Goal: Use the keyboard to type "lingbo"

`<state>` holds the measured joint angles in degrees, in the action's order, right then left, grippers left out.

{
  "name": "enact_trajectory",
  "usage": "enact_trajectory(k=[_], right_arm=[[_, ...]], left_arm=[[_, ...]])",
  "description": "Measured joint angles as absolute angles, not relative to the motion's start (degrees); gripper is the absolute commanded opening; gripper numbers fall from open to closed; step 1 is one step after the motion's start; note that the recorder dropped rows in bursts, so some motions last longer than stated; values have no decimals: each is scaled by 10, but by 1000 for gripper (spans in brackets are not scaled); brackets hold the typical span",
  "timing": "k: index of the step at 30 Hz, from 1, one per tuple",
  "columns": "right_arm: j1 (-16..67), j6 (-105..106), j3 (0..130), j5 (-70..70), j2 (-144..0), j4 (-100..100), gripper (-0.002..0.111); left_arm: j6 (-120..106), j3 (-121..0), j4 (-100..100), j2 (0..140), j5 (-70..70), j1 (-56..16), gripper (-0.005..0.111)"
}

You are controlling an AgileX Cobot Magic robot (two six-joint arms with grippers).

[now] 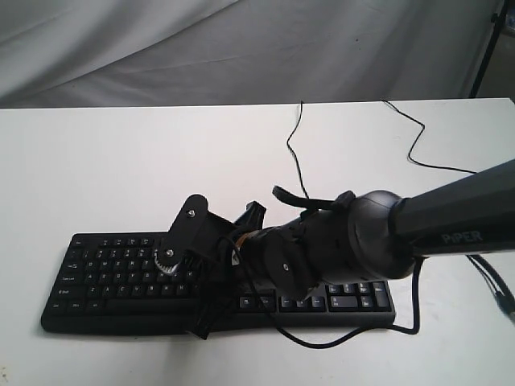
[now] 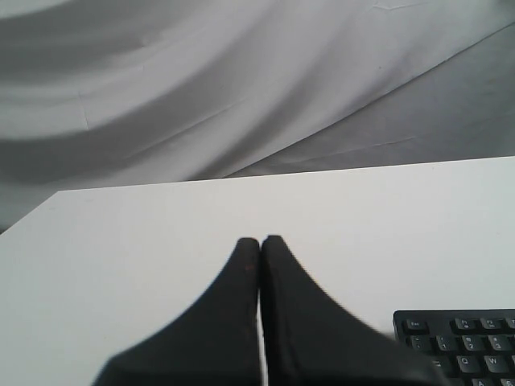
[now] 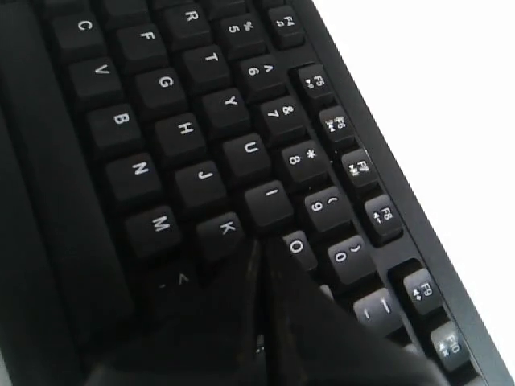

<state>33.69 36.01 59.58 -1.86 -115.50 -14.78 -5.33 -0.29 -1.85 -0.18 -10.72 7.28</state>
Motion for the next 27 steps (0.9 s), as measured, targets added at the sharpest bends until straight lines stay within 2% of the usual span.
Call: enact_trajectory(k=[17,27], right_arm=[[337,360,597,-19,-1122,-148,0],[339,360,658,4,-1142,-139,0]], left_arm=[[-53,-3,-18,-2,-107,73,1],[-53,-3,-18,-2,-107,73,1]])
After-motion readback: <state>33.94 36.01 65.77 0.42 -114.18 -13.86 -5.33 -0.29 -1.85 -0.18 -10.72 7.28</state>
